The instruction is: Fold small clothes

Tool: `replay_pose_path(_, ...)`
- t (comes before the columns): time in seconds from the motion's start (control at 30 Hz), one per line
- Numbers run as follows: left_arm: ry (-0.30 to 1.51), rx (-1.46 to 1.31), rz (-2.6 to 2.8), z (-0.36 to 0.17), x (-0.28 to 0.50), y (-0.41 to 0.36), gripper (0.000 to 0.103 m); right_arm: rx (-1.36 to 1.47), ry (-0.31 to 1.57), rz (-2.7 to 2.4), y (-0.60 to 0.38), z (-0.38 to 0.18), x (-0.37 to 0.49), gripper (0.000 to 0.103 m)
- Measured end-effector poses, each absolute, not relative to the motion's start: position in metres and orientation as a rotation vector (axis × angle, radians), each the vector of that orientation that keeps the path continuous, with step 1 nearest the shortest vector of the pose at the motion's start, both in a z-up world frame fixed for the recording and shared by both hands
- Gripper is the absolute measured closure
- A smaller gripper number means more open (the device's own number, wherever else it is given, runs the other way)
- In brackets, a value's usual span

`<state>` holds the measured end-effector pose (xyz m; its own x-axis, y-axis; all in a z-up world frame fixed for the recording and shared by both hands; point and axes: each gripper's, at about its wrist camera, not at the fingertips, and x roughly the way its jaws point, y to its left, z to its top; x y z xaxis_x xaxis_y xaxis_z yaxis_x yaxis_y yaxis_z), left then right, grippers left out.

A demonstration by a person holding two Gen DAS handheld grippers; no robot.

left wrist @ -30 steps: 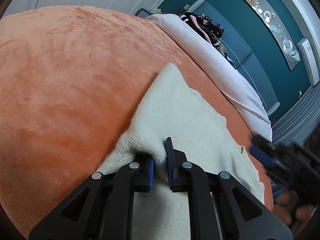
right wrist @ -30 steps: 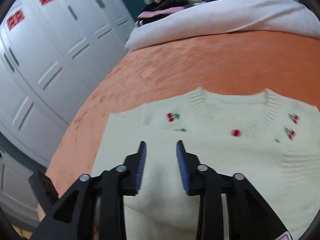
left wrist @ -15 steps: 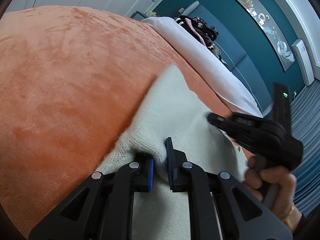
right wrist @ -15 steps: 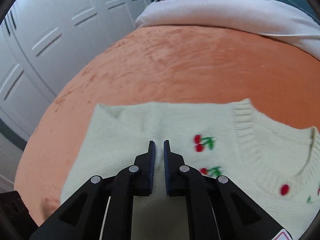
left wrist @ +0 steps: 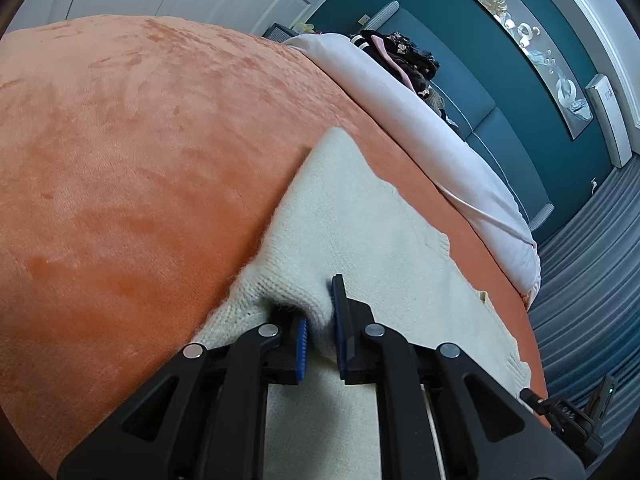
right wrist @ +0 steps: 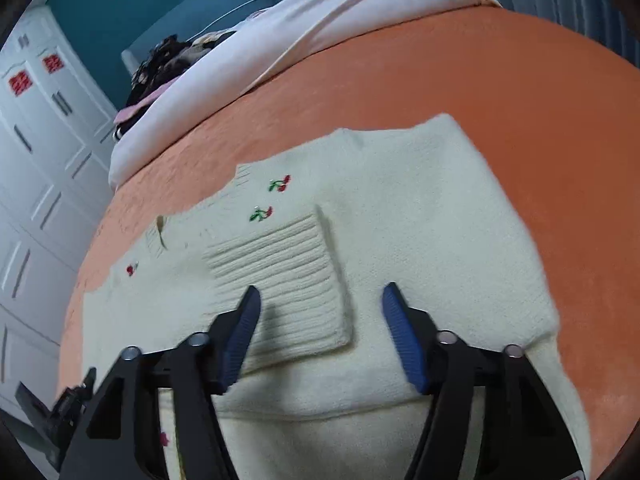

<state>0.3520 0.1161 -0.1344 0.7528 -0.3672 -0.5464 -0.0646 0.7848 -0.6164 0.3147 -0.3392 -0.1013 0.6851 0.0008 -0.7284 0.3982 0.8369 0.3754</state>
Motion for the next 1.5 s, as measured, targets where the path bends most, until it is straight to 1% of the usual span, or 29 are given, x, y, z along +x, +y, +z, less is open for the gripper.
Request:
replay_pose_path(0.03,0.71,-0.664,-0.181,-0.134,0.352,0.117,0.092,0.528,0.803,-0.203,-0.334,-0.095,0.319,0.095)
replay_pose_path(0.1,0.708,-0.666,-0.183,-0.135,0.353,0.117,0.092,0.551,0.679,-0.157,-0.336,-0.068,0.309,0.097)
replay_pose_path(0.17,0.707,-0.661,-0.184,-0.135,0.353,0.117,0.091,0.543,0.623,-0.186,-0.346,-0.058,0.298,0.099)
replay_pose_path(0.23,0.708,-0.647,-0.187,-0.136,0.355,0.115,0.09,0.579,0.711,-0.236,-0.363,-0.088,0.304,0.099)
replay_pose_path(0.27,0.71,-0.642,-0.184,-0.136,0.356,0.115,0.09,0.58,0.808,-0.264,-0.365,-0.117,0.311,0.101)
replay_pose_path(0.3,0.712,-0.64,-0.182,-0.136,0.356,0.114,0.09,0.553,0.794,-0.254,-0.362,-0.13,0.309,0.101)
replay_pose_path(0.33,0.715,-0.638,-0.18,-0.135,0.356,0.114,0.09,0.532,0.786,-0.261,-0.358,-0.126,0.308,0.1)
replay_pose_path(0.37,0.72,-0.635,-0.177,-0.134,0.357,0.114,0.09,0.542,0.79,-0.27,-0.356,-0.117,0.307,0.097)
replay_pose_path(0.43,0.741,-0.626,-0.168,-0.13,0.359,0.113,0.09,0.621,0.793,-0.254,-0.353,-0.103,0.298,0.096)
replay_pose_path(0.47,0.761,-0.619,-0.168,-0.125,0.36,0.113,0.089,0.657,0.772,-0.246,-0.352,-0.093,0.285,0.094)
replay_pose_path(0.53,0.817,-0.577,-0.175,-0.111,0.353,0.114,0.075,0.675,0.736,-0.246,-0.351,-0.071,0.247,0.081)
replay_pose_path(0.57,0.834,-0.553,-0.177,-0.102,0.343,0.116,0.056,0.669,0.737,-0.242,-0.346,-0.064,0.229,0.064)
replay_pose_path(0.6,0.847,-0.535,-0.175,-0.092,0.327,0.12,0.029,0.653,0.744,-0.243,-0.343,-0.059,0.208,0.047)
replay_pose_path(0.63,0.856,-0.528,-0.169,-0.083,0.309,0.127,0.017,0.625,0.753,-0.256,-0.337,-0.055,0.178,0.044)
replay_pose_path(0.67,0.864,-0.524,-0.15,-0.075,0.288,0.137,0.009,0.595,0.762,-0.265,-0.335,-0.051,0.152,0.041)
replay_pose_path(0.73,0.885,-0.555,-0.157,-0.07,0.247,0.16,0.009,0.526,0.816,-0.294,-0.331,-0.051,0.099,0.038)
replay_pose_path(0.8,0.951,-0.606,-0.139,-0.076,0.207,0.186,0.007,0.509,0.87,-0.326,-0.33,-0.059,0.045,0.035)
replay_pose_path(0.87,1.021,-0.653,-0.106,-0.089,0.172,0.207,0.008,0.572,0.932,-0.32,-0.332,-0.073,0.002,0.034)
replay_pose_path(0.93,0.987,-0.681,-0.148,-0.091,0.141,0.218,0.008,0.671,0.958,-0.306,-0.329,-0.089,-0.031,0.034)
replay_pose_path(1.03,1.0,-0.653,-0.129,-0.091,0.12,0.212,0.008,0.786,0.955,-0.267,-0.32,-0.109,-0.05,0.033)
replay_pose_path(1.1,1.02,-0.645,-0.144,-0.091,0.119,0.203,0.007,0.799,0.932,-0.254,-0.312,-0.111,-0.049,0.03)
replay_pose_path(1.2,1.052,-0.614,-0.137,-0.091,0.123,0.192,0.008,0.843,0.923,-0.197,-0.303,-0.113,-0.036,0.03)
replay_pose_path(1.23,1.063,-0.61,-0.137,-0.091,0.125,0.19,0.011,0.87,0.921,-0.171,-0.3,-0.116,-0.031,0.03)
replay_pose_path(1.27,1.075,-0.614,-0.145,-0.092,0.126,0.189,0.022,0.882,0.922,-0.168,-0.3,-0.117,-0.026,0.03)
replay_pose_path(1.3,1.093,-0.611,-0.154,-0.093,0.129,0.187,0.043,0.885,0.922,-0.177,-0.297,-0.118,-0.025,0.036)
replay_pose_path(1.33,1.122,-0.609,-0.167,-0.095,0.131,0.186,0.058,0.877,0.919,-0.193,-0.295,-0.117,-0.022,0.044)
replay_pose_path(1.37,1.157,-0.615,-0.172,-0.099,0.134,0.186,0.09,0.859,0.92,-0.212,-0.293,-0.115,-0.018,0.073)
replay_pose_path(1.4,1.178,-0.641,-0.174,-0.101,0.134,0.189,0.092,0.856,0.924,-0.21,-0.293,-0.114,-0.015,0.093)
replay_pose_path(1.5,1.138,-0.688,-0.206,-0.087,0.127,0.194,0.094,0.906,0.84,-0.19,-0.296,-0.095,-0.016,0.095)
